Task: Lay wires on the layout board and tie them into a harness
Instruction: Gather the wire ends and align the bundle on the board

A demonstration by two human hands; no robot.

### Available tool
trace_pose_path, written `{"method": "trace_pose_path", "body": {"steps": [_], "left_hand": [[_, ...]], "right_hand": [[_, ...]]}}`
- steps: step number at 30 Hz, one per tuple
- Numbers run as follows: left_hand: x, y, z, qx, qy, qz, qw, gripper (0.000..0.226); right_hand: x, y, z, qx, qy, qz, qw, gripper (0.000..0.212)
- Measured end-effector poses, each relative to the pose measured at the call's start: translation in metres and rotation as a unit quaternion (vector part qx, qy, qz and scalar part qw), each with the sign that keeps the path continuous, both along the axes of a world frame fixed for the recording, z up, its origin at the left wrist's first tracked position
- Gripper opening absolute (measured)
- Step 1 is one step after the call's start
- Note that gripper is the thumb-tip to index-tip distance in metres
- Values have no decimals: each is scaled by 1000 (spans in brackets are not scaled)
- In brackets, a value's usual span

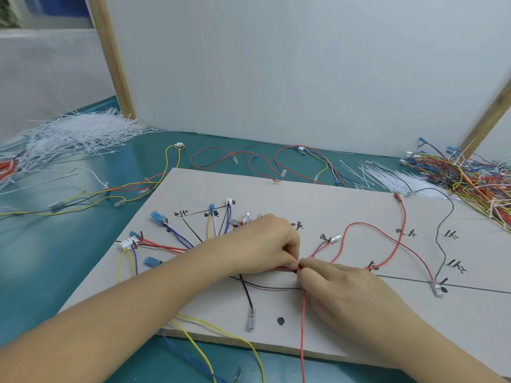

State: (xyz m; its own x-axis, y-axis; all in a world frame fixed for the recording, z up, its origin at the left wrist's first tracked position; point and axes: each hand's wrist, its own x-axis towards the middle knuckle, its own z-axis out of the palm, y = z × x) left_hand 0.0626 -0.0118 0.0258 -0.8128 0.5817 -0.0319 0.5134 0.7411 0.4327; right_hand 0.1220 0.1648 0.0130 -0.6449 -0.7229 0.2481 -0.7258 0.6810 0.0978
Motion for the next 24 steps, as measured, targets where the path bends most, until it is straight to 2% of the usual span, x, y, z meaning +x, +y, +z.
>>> {"method": "trace_pose_path", "body": {"steps": [1,2,4,8,11,14,16,19,22,24], "left_hand": [[1,1,-1,-1,2,1,1000,7],[2,1,-3,-3,8,2,1000,7],[5,2,-5,-6,31,3,1000,6],[11,3,-9,26,44,24,998,2],[17,2,-14,43,73,42,996,5],[23,1,-18,62,105,55,991,8],[25,1,-19,72,107,69,989,7],[25,2,-20,77,112,78,988,5],[27,2,-23,81,144,74,984,8],[29,2,-25,81,175,66,979,9]], "right_hand": [[1,3,2,-17,-45,-12,999,11],[0,6,4,-53,-95,-23,994,10],[-2,13,4,-121,-157,-24,980,21],[-3,19,5,-162,-159,13,974,15],[-3,22,5,-197,-221,40,954,14],[-1,26,12,-304,-300,104,898,14],[0,32,14,-371,-314,116,866,19],[1,41,8,-467,-350,82,808,28],[6,45,7,-544,-401,58,734,15],[9,43,7,-585,-448,43,675,14]]}}
